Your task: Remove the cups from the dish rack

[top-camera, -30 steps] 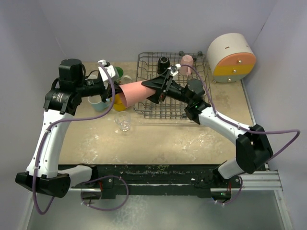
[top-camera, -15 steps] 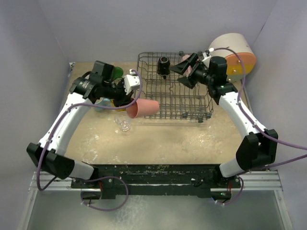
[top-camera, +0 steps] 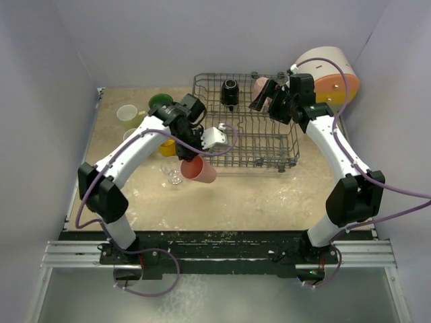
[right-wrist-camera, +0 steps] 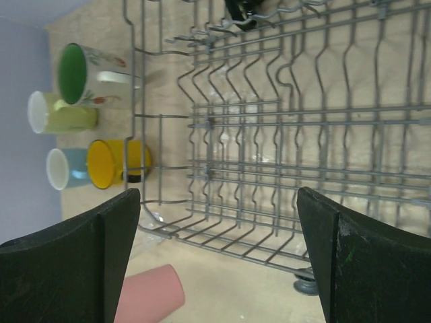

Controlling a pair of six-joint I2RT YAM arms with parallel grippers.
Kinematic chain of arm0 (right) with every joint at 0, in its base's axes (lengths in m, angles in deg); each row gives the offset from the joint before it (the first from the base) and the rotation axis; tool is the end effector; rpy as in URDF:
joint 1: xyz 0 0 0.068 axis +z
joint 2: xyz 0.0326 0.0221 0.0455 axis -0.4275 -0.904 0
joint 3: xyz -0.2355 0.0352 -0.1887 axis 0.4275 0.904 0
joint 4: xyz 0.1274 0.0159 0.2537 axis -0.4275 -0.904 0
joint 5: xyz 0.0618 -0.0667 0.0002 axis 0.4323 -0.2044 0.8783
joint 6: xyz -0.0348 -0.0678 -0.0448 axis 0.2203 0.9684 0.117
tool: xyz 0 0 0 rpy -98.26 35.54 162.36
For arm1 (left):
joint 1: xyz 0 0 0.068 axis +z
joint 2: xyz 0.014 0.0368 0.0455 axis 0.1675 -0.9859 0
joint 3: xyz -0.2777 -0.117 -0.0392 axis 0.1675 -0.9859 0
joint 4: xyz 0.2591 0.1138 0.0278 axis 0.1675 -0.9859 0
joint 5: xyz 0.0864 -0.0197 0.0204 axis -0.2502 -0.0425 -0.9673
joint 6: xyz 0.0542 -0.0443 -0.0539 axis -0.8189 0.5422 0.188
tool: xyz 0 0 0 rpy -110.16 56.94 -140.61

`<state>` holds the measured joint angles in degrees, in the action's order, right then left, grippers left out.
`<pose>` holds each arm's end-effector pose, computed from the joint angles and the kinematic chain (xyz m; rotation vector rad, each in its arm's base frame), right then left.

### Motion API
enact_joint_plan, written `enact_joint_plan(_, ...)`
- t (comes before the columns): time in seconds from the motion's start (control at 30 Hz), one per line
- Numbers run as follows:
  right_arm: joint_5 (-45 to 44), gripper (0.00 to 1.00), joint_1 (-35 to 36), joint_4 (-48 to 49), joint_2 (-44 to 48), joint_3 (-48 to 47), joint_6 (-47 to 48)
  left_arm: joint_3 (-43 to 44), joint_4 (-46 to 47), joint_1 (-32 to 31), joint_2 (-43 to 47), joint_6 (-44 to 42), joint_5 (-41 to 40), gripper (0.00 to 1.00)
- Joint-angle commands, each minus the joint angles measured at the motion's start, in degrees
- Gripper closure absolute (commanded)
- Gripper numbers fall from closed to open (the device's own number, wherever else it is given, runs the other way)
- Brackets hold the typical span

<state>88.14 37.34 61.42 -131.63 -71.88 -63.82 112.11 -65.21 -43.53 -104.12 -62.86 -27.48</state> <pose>0.4255 0.1078 0.3752 0.3285 2.0889 0.7488 0.2944 -0.2218 0.3307 1.7514 2.1756 -0.3307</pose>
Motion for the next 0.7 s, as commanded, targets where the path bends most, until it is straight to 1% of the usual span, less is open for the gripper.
enact_joint_plan(0.0,-5.96,0.0,-0.13,-3.15,0.28,-3.75,4.72,5.72,-7.03,-2.43,-5.29,0.13,-7.09,1.0)
enact_joint_plan(0.37,-7.72,0.0,-0.12,-2.88,-0.88,-2.48,6.04,2.79,-5.99,-10.16,-8.68,1.38,-17.66,1.0)
enact_joint_plan(0.67,-6.42,0.0,-0.08,-1.63,-0.08,-1.36,6.03,1.52,-7.72,-13.29,-12.07,2.19,-21.72,1.0)
